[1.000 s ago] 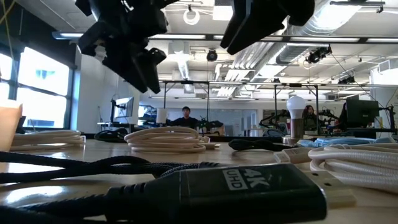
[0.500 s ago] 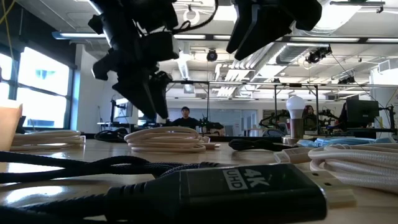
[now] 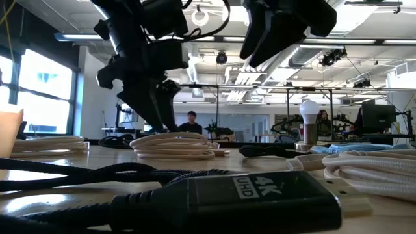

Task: Sort HDMI cables
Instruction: Put the white HDMI cable into the transparent bin

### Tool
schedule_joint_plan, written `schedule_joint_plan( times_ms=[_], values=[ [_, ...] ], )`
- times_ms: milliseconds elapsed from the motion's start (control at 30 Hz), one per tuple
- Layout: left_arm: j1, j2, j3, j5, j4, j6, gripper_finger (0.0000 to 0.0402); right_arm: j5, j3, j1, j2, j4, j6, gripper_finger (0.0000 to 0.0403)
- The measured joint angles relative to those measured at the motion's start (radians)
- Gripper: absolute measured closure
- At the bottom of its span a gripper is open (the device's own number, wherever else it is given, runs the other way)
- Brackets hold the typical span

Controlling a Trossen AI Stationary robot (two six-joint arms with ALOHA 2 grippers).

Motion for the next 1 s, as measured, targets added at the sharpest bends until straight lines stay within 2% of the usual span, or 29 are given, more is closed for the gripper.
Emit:
schedule_joint_plan(
  times_ms=[233,433,533,667,700,1000],
  values=[
    [-0.029,0.066,0.000,0.079,0.001,-0.062,0.0177,0.000,0.000,0.000,0.000,-0.006,0.000,0.0167],
    [-0.049,0.111,0.000,-0.023,0.013,-0.028,0.0186,0.000,0.000,0.000,0.000,-0.008,0.027,0.0167],
    [-0.049,0.129,0.001,-0.069,0.020,0.012,0.0231,-0.001,0.000,0.000,0.000,-0.008,0.047,0.0167],
    [-0.051,0.134,0.002,-0.091,0.028,0.050,0.0355,-0.002,0.000,0.000,0.000,-0.019,0.083,0.0167],
    [-0.053,0.135,0.002,-0.100,0.035,0.051,0.0376,-0.004,0.000,0.000,0.000,-0.023,0.088,0.0167],
    [-0.098,0.115,0.004,-0.171,0.102,0.077,0.0391,-0.077,0.000,0.001,0.000,-0.027,0.090,0.0167]
  ],
)
